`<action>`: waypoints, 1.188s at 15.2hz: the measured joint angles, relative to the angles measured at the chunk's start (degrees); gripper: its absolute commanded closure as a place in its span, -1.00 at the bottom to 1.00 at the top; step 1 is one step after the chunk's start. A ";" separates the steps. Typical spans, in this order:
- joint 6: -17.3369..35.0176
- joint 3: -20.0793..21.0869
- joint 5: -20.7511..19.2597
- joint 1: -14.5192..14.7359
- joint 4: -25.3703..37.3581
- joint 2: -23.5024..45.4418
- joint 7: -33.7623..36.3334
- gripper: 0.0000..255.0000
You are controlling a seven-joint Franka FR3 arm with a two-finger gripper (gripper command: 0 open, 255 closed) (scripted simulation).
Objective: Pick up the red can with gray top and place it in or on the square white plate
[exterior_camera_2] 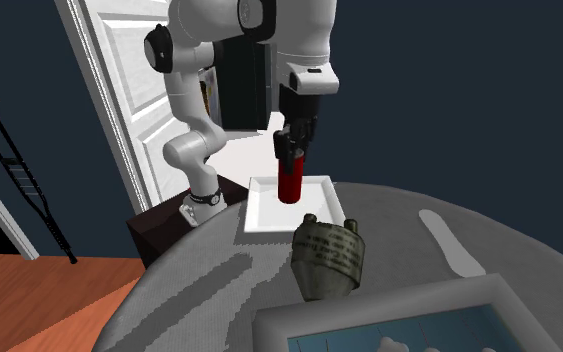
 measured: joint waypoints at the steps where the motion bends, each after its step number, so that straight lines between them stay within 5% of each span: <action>1: -0.04 0.67 -0.30 0.53 -1.89 -1.90 1.24 1.00; 8: 0.03 5.97 -0.40 3.90 -10.50 -10.52 10.06 1.00; 18: 7.38 6.38 -0.53 4.04 -19.89 -12.51 10.96 1.00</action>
